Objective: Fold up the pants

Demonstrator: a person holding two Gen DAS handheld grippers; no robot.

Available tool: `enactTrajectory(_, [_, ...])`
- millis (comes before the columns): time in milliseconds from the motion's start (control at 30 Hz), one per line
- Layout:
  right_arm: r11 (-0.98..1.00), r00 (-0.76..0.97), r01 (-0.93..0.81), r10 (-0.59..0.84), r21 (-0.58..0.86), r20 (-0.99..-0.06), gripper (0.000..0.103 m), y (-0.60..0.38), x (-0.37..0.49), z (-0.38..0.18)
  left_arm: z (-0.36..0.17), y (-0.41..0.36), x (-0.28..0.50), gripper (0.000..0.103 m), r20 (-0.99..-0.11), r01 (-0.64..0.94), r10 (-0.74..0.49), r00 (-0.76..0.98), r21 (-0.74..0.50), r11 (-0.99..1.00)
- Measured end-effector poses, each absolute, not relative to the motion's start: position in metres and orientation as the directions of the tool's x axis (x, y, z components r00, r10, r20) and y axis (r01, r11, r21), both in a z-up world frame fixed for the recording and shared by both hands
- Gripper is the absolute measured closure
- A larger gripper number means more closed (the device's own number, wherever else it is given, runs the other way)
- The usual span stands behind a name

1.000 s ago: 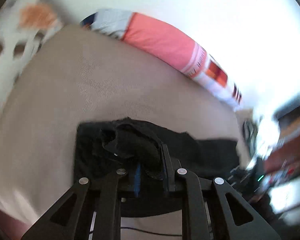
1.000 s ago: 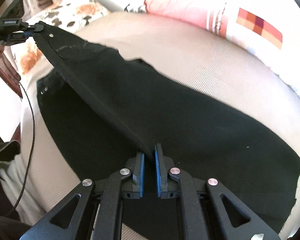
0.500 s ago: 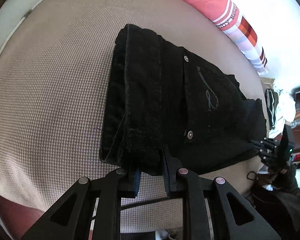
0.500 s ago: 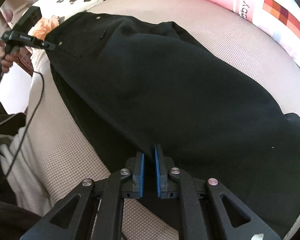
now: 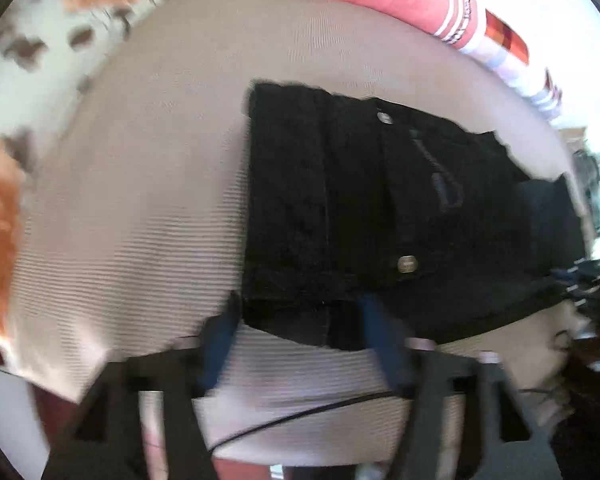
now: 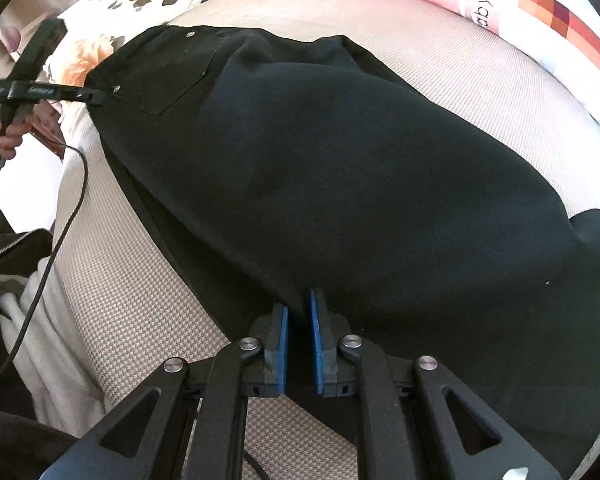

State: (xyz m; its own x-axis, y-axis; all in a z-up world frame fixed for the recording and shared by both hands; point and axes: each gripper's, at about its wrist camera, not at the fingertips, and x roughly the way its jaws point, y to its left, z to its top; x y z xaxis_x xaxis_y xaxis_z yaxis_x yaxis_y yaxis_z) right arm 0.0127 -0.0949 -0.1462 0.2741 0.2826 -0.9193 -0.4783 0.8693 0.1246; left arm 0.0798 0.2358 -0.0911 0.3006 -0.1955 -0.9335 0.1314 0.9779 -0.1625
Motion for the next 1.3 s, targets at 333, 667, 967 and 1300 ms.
enactTrajectory(333, [0.886,0.277,-0.412,0.345,0.213,-0.897,0.089,-0.11,0.014,-0.145,-0.039,0.174,0.037,0.03,-0.861,0.329,-0.046,0.507,0.144,0.933])
enactTrajectory(667, [0.885,0.247,-0.319,0.423,0.339,-0.872,0.09,-0.128,0.029,-0.133,-0.043,0.005,0.053,0.03,-0.805,0.691,-0.414,0.425,-0.007,0.723])
enactTrajectory(967, [0.88,0.256,-0.293,0.45,0.374,-0.856,0.09,-0.134,0.033,-0.126,-0.091,-0.085,0.044,0.041,-0.848,0.803,-0.42,0.324,0.012,0.596])
enactTrajectory(1300, [0.872,0.363,-0.189,0.489,0.452,-0.793,0.075,-0.179,0.013,-0.116,-0.104,-0.095,0.05,0.097,-0.865,0.771,-0.394,0.31,-0.014,0.636])
